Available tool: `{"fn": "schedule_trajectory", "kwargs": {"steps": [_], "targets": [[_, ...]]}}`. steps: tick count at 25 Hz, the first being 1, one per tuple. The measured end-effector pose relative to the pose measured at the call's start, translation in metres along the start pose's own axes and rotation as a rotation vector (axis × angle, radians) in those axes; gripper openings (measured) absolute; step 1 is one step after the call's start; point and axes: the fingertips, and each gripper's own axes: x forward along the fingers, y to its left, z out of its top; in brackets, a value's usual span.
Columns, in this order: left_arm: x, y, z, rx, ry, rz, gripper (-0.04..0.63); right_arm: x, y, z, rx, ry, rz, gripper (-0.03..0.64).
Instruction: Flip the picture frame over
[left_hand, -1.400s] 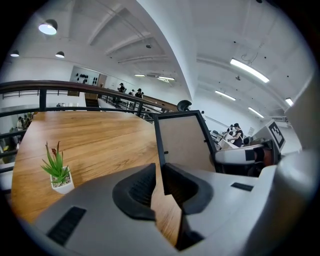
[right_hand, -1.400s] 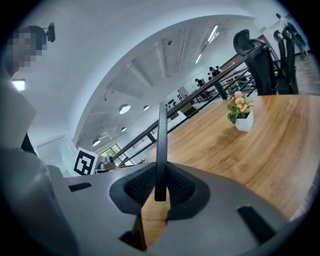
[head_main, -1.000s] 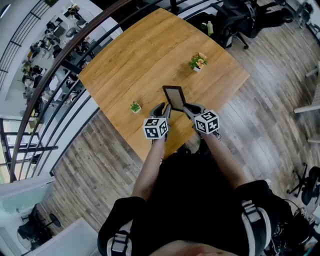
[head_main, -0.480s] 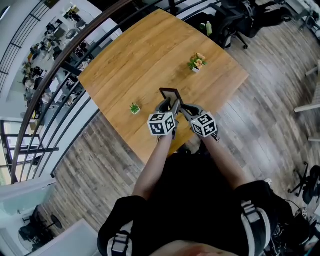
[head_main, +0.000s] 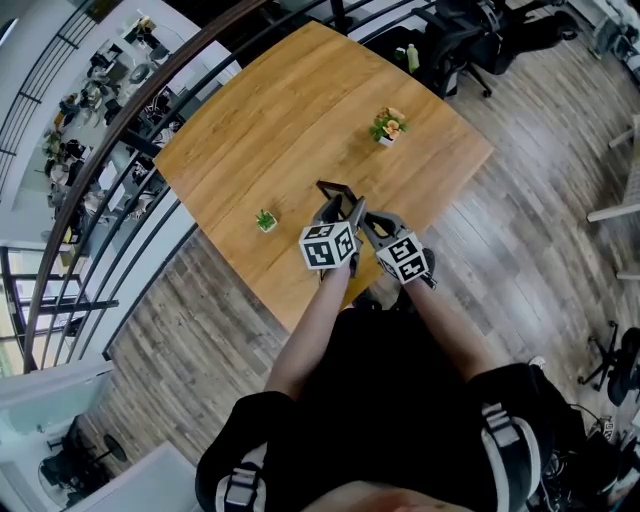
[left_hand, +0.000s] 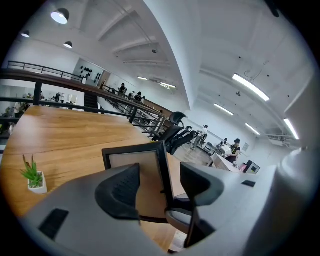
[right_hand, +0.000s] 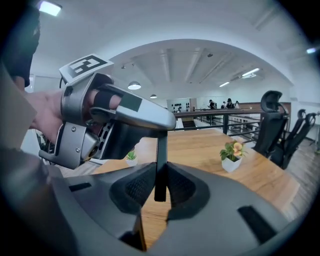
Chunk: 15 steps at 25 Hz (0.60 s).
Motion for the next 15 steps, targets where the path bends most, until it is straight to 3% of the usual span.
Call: {"fn": "schedule_trajectory", "kwargs": {"steps": [9, 15], "targets": [[-0.001, 0.011, 0.001, -0.042, -0.007, 0.045, 0.253, -0.005, 0.01, 0.014, -0.201, 0.004, -0.052, 0.075], [-0.003, 0.02, 0.0, -0.119, -0.028, 0.036, 0.211, -0.006, 0.014, 0.008, -0.245, 0.014, -0.067, 0.081]]}}
